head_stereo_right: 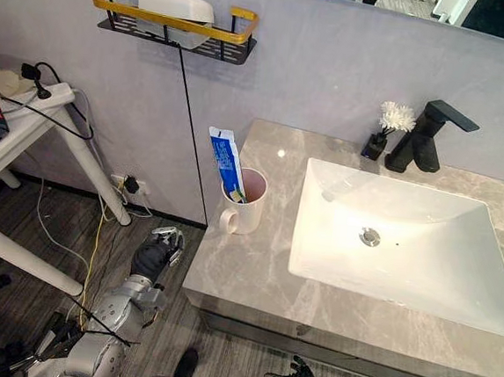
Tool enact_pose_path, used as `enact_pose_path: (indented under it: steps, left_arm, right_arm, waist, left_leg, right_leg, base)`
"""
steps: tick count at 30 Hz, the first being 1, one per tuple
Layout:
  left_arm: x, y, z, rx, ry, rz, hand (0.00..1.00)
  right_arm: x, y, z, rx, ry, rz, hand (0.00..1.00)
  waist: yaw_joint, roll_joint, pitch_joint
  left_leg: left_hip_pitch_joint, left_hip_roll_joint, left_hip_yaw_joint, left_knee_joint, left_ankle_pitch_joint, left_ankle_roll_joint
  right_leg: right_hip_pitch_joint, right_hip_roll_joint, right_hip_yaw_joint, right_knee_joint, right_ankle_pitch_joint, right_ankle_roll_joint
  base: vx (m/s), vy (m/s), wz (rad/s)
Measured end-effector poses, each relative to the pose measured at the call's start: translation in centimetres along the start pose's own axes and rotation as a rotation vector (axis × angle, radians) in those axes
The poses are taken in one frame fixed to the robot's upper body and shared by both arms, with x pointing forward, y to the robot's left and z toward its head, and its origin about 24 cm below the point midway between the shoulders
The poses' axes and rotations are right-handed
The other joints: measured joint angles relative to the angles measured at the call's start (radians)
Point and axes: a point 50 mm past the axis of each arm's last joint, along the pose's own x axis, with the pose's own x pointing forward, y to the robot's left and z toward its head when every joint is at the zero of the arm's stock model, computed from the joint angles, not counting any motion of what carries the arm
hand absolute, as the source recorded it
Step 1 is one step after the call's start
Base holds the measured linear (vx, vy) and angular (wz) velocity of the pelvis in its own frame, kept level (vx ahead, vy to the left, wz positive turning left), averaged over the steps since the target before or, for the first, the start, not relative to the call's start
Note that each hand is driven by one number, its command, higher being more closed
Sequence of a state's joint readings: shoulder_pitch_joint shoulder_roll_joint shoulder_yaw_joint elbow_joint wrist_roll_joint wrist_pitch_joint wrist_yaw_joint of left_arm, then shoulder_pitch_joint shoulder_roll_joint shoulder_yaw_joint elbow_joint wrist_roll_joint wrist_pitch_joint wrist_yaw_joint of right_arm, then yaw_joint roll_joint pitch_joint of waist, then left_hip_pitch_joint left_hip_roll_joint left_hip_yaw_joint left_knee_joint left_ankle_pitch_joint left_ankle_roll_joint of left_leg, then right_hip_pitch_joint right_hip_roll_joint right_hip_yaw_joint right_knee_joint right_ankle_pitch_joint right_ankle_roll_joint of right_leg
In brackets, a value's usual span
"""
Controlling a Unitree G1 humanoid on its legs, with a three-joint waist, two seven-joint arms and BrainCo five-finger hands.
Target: Organize washtable
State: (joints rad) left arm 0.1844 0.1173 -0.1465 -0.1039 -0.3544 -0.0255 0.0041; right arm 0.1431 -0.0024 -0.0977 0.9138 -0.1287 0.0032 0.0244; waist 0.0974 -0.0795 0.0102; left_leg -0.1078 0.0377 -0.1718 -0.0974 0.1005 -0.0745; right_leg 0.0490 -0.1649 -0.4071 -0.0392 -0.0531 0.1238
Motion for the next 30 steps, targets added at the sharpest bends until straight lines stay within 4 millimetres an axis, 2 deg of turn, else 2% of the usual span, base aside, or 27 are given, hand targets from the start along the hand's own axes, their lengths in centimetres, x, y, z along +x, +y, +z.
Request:
enact_pose_path:
  steps: [11, 16, 18, 23, 30]
  left_arm:
    - [1.2, -1.0, 1.1, -0.019, -0.05, -0.035, 1.0]
    - [1.1, -2.6, 2.3, -0.034, -0.103, -0.084, 1.0]
    - [1.1, -3.7, 4.0, -0.047, -0.179, -0.128, 1.0]
    - [1.0, -5.3, 5.9, -0.101, -0.263, -0.202, 1.0]
    - [0.2, -7.5, 6.8, -0.185, -0.293, -0.333, 1.0]
  right_arm:
    - [0.0, 0.6, 0.0, -0.019, 0.001, 0.02, 0.0]
    - [-0.1, 0.7, -0.4, -0.029, 0.009, 0.026, 0.0]
    - [-0.1, 0.7, -0.5, -0.03, 0.009, 0.024, 0.0]
    - [-0.2, 0.6, -0.5, -0.046, 0.008, 0.029, 0.0]
    - [-0.2, 0.6, -0.6, -0.05, 0.003, 0.031, 0.0]
  waist:
    - [-0.004, -0.001, 0.003]
    - [-0.004, -0.002, 0.002]
    - [-0.002, -0.002, 0.002]
    - [-0.002, -0.002, 0.001]
    - [-0.001, -0.001, 0.0]
  left_leg:
    - [-0.001, 0.004, 0.023, -0.004, -0.001, 0.0]
    - [-0.008, 0.006, 0.025, 0.002, -0.001, 0.0]
    - [-0.013, 0.007, 0.025, 0.003, -0.001, 0.0]
    - [-0.017, 0.008, 0.022, 0.003, -0.001, 0.0]
    - [-0.016, 0.007, 0.008, 0.003, 0.0, 0.0]
  right_leg:
    - [-0.001, 0.006, 0.022, -0.029, 0.02, -0.004]
    - [-0.006, 0.005, 0.025, -0.019, 0.021, -0.002]
    - [-0.012, 0.006, 0.026, -0.015, 0.021, -0.002]
    - [-0.019, 0.006, 0.027, -0.009, 0.021, -0.002]
    - [-0.02, 0.005, 0.026, 0.001, 0.016, -0.003]
  base:
    - [-0.01, -0.001, -0.06]
    - [0.0, 0.0, 0.0]
    - [0.0, 0.0, 0.0]
    - [0.0, 0.0, 0.0]
    - [0.0, -0.002, 0.02]
